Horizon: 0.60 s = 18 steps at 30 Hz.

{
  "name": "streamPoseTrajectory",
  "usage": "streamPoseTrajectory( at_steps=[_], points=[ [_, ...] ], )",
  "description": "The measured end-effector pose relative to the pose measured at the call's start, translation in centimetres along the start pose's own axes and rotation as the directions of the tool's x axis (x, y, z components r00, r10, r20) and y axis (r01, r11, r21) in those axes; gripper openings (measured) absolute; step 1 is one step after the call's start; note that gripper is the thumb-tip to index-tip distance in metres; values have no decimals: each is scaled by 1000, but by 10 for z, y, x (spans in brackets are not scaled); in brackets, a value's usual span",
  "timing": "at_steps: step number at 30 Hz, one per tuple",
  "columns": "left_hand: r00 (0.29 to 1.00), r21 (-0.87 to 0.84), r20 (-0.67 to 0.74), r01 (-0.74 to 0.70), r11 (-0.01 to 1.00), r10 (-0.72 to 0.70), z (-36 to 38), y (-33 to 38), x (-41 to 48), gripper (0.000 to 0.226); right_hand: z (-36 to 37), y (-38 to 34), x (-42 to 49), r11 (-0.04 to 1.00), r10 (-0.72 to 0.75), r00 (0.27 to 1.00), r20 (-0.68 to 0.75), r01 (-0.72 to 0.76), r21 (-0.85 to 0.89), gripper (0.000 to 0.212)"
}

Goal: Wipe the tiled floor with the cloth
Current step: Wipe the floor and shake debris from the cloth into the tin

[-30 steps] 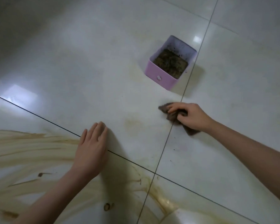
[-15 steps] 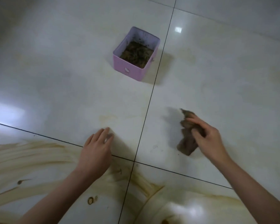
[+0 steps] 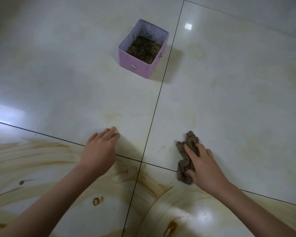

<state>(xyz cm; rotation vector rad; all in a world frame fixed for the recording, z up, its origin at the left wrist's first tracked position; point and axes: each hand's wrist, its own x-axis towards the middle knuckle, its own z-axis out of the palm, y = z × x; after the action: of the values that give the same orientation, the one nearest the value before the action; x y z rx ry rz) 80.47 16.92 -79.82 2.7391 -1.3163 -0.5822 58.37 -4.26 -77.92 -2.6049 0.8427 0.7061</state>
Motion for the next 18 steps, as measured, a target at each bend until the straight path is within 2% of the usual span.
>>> streamPoseTrajectory(
  at_steps=[5, 11, 16, 18],
  points=[
    [1000, -33, 7, 11, 999, -11, 1, -3, -4, 58, -2, -66, 18, 986, -135, 991, -22, 137, 95, 81],
    [997, -100, -75, 24, 995, -32, -13, -14, -13, 49, 2, -159, 37, 957, -286, 957, -45, 288, 45, 64],
    [991, -107, -110, 62, 992, -73, -28, -32, -31, 46, 20, -177, 34, 923, -384, 921, -66, 383, -26, 52],
    [990, -110, -115, 69, 991, -82, -36, -33, -38, 46, 24, -177, 31, 915, -404, 913, -61, 404, 3, 46]
  ],
)
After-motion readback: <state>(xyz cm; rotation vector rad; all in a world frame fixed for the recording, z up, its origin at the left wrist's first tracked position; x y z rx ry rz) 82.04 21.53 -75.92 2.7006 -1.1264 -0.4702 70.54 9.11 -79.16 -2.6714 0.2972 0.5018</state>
